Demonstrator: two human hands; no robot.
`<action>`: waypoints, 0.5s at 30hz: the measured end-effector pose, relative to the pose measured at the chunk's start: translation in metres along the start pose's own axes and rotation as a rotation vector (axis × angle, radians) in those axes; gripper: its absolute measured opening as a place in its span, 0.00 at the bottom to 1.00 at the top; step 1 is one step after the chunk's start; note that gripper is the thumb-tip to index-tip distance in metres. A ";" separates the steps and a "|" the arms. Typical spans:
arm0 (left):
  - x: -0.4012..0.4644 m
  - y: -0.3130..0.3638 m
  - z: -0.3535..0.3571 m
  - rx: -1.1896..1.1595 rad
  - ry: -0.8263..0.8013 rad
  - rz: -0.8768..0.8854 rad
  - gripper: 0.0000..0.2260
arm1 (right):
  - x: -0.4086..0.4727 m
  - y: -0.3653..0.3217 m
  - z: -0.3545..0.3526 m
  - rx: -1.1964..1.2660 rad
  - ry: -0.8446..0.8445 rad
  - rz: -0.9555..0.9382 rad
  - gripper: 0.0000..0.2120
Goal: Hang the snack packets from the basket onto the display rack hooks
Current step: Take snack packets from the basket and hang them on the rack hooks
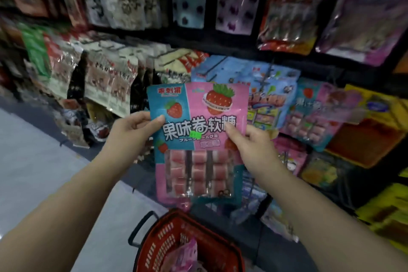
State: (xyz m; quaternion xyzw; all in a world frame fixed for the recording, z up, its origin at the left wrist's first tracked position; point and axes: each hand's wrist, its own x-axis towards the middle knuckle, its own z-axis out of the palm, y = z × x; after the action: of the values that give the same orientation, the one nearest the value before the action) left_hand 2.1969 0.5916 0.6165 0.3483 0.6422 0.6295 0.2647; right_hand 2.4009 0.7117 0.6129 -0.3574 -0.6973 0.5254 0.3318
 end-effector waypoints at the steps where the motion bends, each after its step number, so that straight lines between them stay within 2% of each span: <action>1: 0.003 0.016 0.004 -0.009 -0.007 0.019 0.08 | 0.001 -0.012 -0.009 0.015 0.011 0.012 0.31; 4: 0.011 0.052 0.020 -0.036 -0.035 0.060 0.06 | 0.005 -0.039 -0.034 0.015 0.025 0.011 0.22; 6: 0.016 0.067 0.031 -0.025 -0.063 0.075 0.07 | 0.007 -0.048 -0.051 -0.012 0.030 -0.015 0.20; 11: 0.029 0.081 0.072 -0.004 -0.091 0.083 0.11 | 0.016 -0.042 -0.091 -0.009 0.050 -0.016 0.19; 15: 0.038 0.072 0.109 0.008 -0.117 0.102 0.08 | 0.022 -0.021 -0.117 -0.021 0.075 -0.002 0.23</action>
State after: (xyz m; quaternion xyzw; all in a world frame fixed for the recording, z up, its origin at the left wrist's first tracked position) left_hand 2.2663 0.6865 0.6848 0.4178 0.6094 0.6184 0.2677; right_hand 2.4841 0.7838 0.6620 -0.3797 -0.6901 0.5040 0.3544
